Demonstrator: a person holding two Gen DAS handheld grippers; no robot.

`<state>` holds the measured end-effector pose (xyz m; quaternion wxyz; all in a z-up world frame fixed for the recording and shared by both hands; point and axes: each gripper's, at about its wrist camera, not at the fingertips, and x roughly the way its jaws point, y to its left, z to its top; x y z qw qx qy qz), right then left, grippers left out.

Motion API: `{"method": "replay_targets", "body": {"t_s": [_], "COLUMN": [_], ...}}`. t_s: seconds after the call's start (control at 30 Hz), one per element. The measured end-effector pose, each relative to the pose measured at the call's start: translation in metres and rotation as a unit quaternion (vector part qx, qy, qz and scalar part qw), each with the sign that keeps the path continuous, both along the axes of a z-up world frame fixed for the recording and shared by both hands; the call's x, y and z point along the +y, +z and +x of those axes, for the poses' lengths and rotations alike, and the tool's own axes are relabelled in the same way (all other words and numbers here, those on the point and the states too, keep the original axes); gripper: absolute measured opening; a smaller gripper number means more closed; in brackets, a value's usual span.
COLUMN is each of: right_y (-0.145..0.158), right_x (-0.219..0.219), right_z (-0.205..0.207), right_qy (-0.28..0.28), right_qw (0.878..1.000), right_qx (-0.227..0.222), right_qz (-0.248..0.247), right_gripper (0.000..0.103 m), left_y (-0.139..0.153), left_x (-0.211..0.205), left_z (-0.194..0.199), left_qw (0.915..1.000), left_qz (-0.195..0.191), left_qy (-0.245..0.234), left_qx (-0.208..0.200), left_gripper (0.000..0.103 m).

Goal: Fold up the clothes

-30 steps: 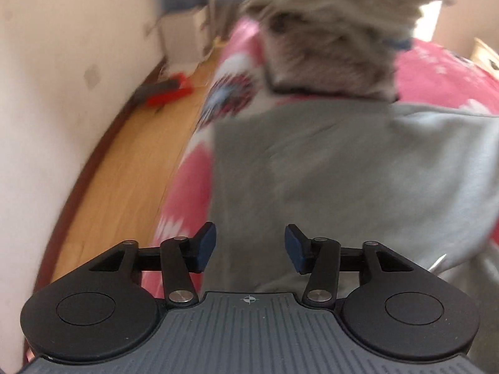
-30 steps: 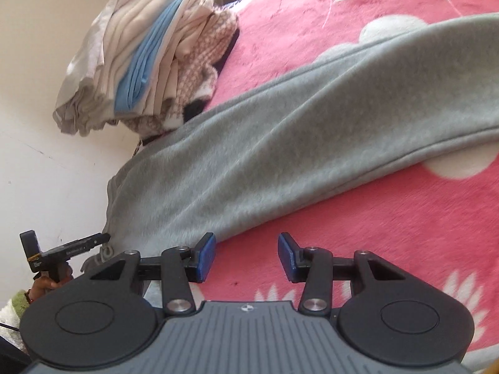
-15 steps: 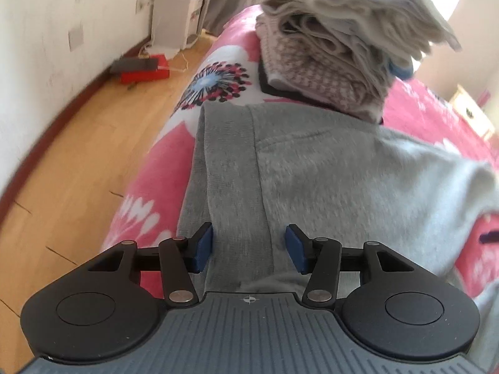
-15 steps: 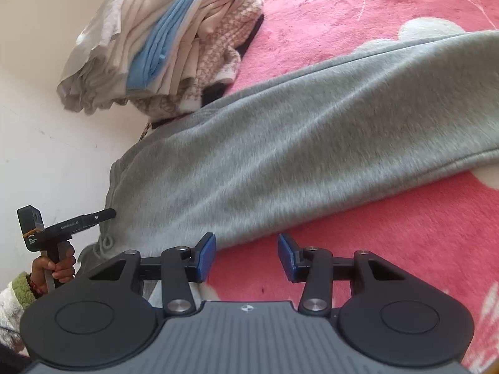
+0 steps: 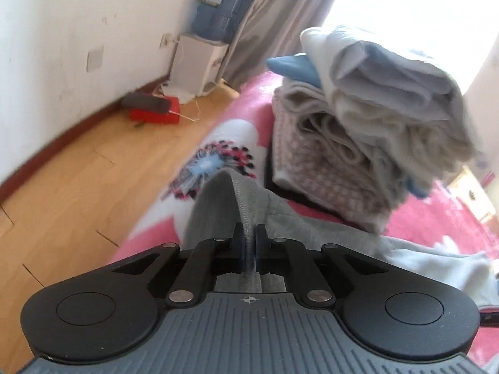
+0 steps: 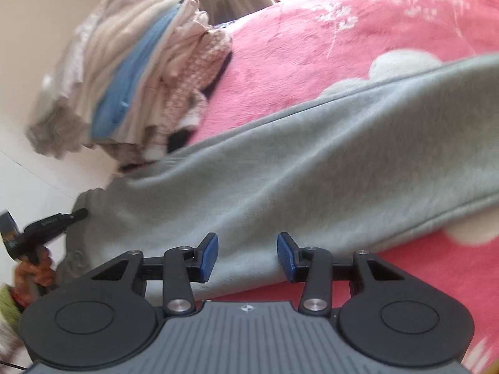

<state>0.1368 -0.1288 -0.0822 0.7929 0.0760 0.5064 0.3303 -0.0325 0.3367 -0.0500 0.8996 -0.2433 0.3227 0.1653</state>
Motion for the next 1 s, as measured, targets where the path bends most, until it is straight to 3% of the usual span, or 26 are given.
{"method": "replay_targets", "body": {"t_s": [0.03, 0.1, 0.23, 0.3, 0.37, 0.43, 0.5, 0.57, 0.73, 0.8, 0.87, 1.0], "right_y": [0.004, 0.018, 0.032, 0.015, -0.014, -0.024, -0.024, -0.012, 0.019, 0.021, 0.016, -0.001], "right_x": [0.0, -0.007, -0.003, 0.013, 0.029, 0.033, 0.034, 0.024, -0.016, -0.029, -0.036, -0.044], "right_z": [-0.002, -0.008, -0.004, 0.017, 0.041, 0.052, 0.058, 0.053, -0.006, -0.045, -0.081, -0.109], "right_qy": [0.002, 0.015, 0.035, 0.045, 0.045, 0.033, 0.006, -0.027, -0.03, -0.024, -0.017, -0.017], "right_qw": [1.0, 0.999, 0.995, 0.994, 0.991, 0.988, 0.984, 0.985, 0.994, 0.994, 0.989, 0.982], "right_qx": [-0.014, -0.037, -0.095, -0.094, -0.098, -0.129, -0.149, -0.149, -0.099, -0.095, -0.129, -0.168], "right_qz": [-0.017, -0.006, 0.0, -0.019, -0.076, -0.083, -0.092, -0.084, -0.037, -0.04, -0.067, -0.083], "right_gripper": [0.046, 0.045, 0.045, 0.043, 0.038, 0.037, 0.038, 0.039, 0.039, 0.039, 0.039, 0.041], "left_y": [-0.008, -0.022, -0.022, -0.023, -0.025, -0.025, -0.024, -0.015, 0.029, 0.046, 0.055, 0.05], "left_x": [0.002, 0.002, 0.002, -0.001, -0.004, -0.007, -0.011, -0.017, -0.044, -0.064, -0.089, -0.157], "left_z": [0.006, 0.009, 0.001, 0.004, 0.008, 0.01, 0.01, 0.006, -0.022, -0.028, -0.028, -0.013], "left_qw": [0.9998, 0.9981, 0.9973, 0.9968, 0.9959, 0.9947, 0.9916, 0.9869, 0.9805, 0.9821, 0.983, 0.971], "left_qz": [0.008, 0.032, 0.05, 0.058, 0.067, 0.08, 0.107, 0.137, 0.176, 0.16, 0.134, 0.082], "left_qy": [-0.002, -0.007, -0.005, 0.002, 0.01, 0.011, 0.0, -0.014, -0.044, -0.074, -0.111, -0.22], "left_qx": [0.02, 0.053, 0.053, 0.055, 0.059, 0.063, 0.073, 0.084, 0.076, 0.067, 0.058, 0.043], "left_gripper": [0.004, 0.01, 0.012, 0.012, 0.012, 0.013, 0.022, 0.027, 0.03, 0.033, 0.037, 0.04]}}
